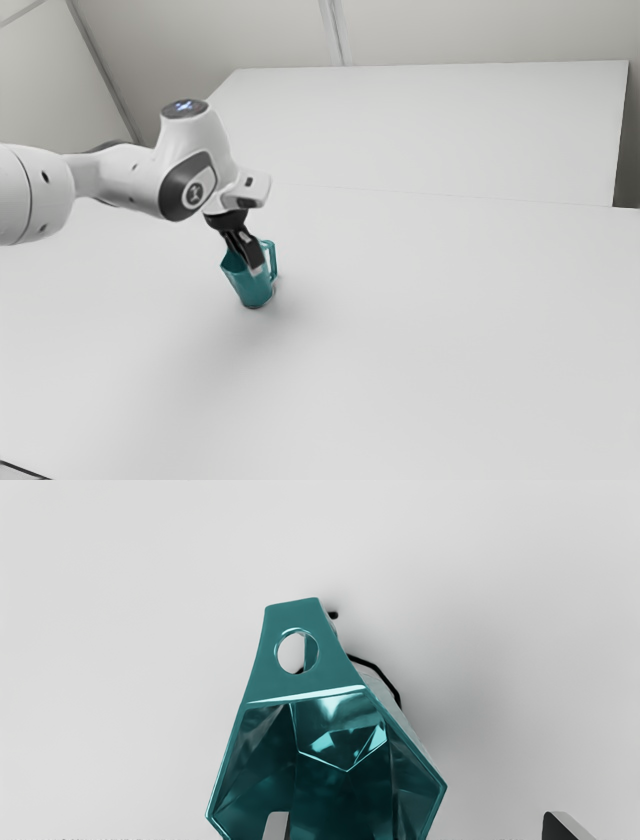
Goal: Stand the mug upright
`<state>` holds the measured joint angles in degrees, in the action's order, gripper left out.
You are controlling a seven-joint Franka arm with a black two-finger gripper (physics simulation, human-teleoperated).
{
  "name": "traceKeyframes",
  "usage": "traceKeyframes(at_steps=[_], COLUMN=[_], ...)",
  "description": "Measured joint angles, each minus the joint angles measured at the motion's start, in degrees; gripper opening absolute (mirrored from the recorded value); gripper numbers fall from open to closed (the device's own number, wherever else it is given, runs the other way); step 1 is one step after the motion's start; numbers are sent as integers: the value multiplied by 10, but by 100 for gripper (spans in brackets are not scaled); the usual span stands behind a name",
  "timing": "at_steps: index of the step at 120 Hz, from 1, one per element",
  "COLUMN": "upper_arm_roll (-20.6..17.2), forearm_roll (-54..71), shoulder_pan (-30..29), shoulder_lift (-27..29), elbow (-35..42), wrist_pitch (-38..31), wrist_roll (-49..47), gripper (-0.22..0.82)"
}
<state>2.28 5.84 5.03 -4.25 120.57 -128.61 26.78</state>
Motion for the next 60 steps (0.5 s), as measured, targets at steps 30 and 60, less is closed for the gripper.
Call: traceKeyframes(at_steps=[30, 60], upper_arm_roll=[-1, -1], forearm_roll=[-4, -8], shoulder_pan=[0, 1], shoulder_lift=[38, 40], elbow=[-20, -113], wrist_pitch=[37, 105], wrist_roll=[-3, -7], gripper=[59, 60])
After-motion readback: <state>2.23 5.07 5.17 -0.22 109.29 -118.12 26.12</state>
